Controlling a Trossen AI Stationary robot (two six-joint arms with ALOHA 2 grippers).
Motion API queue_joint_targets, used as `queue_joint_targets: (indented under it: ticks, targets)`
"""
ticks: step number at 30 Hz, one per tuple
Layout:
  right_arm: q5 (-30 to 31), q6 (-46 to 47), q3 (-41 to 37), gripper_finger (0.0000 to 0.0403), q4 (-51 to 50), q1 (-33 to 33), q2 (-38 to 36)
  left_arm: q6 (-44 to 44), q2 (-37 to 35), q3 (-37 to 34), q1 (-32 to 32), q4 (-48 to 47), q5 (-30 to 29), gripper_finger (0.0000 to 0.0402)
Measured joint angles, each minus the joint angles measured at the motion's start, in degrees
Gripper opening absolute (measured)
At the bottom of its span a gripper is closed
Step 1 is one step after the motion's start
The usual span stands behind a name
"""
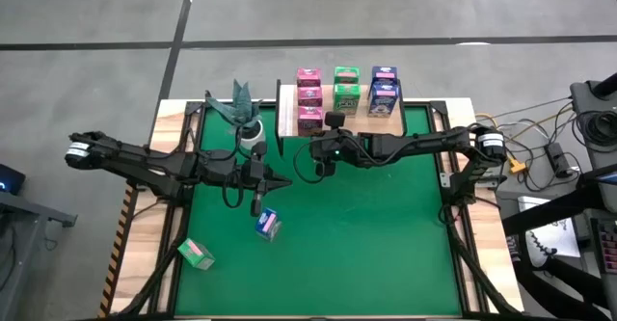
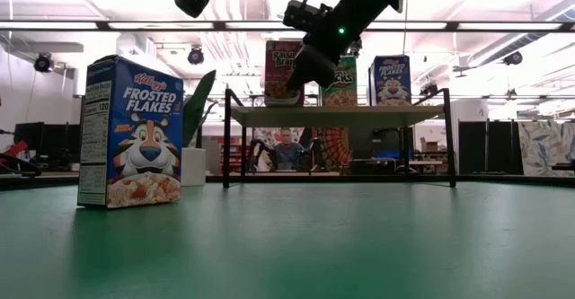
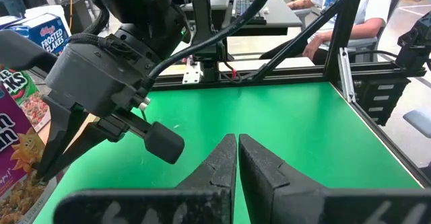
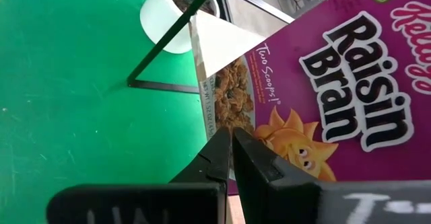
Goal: Stack cereal on shelf
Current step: Put the violet cereal box aligned with the other violet cereal boxes on the shelf
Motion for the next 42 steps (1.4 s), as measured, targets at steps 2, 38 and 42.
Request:
queue_joint_targets:
  ticks: [2, 38, 42]
  targets:
    - [-0.01, -0.01, 0.00, 0.0009, -0.04, -0.11, 0.00, 0.00, 0.00, 0.00, -0.01, 0.02, 0.01, 0.0000]
    - [-1.46, -0.57, -0.04, 0.0009, 4.59, -0.60, 3.02, 0.00, 0.00, 0.00, 0.01, 0.11, -0.01, 0.0000]
    - [-1.17, -1.13, -0.04, 0.0009, 4.62, -0.60, 3.04, 0.00, 0.00, 0.00, 0.00, 0.11, 0.00, 0.0000]
